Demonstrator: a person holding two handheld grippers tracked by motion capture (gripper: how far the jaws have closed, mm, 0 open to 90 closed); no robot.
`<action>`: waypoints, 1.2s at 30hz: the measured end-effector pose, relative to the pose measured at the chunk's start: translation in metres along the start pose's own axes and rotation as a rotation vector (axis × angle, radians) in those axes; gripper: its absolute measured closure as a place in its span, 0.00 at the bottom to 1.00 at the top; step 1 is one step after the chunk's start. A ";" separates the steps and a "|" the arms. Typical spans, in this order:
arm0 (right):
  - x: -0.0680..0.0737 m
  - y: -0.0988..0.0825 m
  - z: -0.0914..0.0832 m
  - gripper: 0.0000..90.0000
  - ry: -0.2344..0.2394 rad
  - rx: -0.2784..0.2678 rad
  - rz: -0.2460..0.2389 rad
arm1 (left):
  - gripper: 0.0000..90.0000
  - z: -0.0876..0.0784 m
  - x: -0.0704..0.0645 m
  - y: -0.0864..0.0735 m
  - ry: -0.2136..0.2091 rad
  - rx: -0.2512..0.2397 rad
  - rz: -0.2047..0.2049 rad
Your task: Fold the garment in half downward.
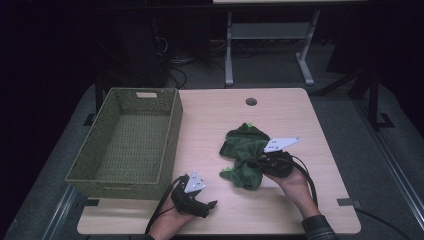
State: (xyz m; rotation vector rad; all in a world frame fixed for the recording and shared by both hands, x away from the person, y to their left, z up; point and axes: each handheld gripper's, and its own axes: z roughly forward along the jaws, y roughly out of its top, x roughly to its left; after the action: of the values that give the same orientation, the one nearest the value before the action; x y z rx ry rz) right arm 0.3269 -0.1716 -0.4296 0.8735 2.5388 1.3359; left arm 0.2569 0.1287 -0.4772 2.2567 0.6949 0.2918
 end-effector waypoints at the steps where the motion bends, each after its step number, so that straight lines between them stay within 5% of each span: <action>1: -0.001 0.001 0.006 1.00 0.002 0.014 0.003 | 0.14 0.000 0.000 0.000 0.000 0.000 0.000; 8: -0.002 -0.003 0.035 1.00 0.030 0.150 0.003 | 0.14 0.000 0.000 0.000 -0.001 0.000 -0.003; 13: 0.000 -0.008 0.038 1.00 0.049 0.216 -0.004 | 0.14 0.000 0.000 0.000 -0.002 0.000 -0.001; 19: -0.001 -0.013 0.037 1.00 0.079 0.230 -0.005 | 0.14 0.000 0.000 0.000 -0.001 -0.002 -0.002; 23: 0.004 -0.013 0.036 1.00 0.155 0.262 -0.024 | 0.14 0.001 0.000 0.000 -0.001 -0.002 0.002; 28: 0.005 -0.011 0.030 1.00 0.149 0.241 -0.038 | 0.15 0.001 0.000 0.003 -0.004 0.010 -0.001; 36: 0.003 -0.002 0.002 0.82 0.130 0.149 -0.021 | 0.17 0.001 0.002 0.018 -0.031 0.017 0.035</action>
State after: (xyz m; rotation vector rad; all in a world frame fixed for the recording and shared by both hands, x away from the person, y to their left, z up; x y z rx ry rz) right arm 0.3251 -0.1692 -0.4320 0.8060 2.7692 1.2496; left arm 0.2660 0.1189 -0.4648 2.2865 0.6452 0.2685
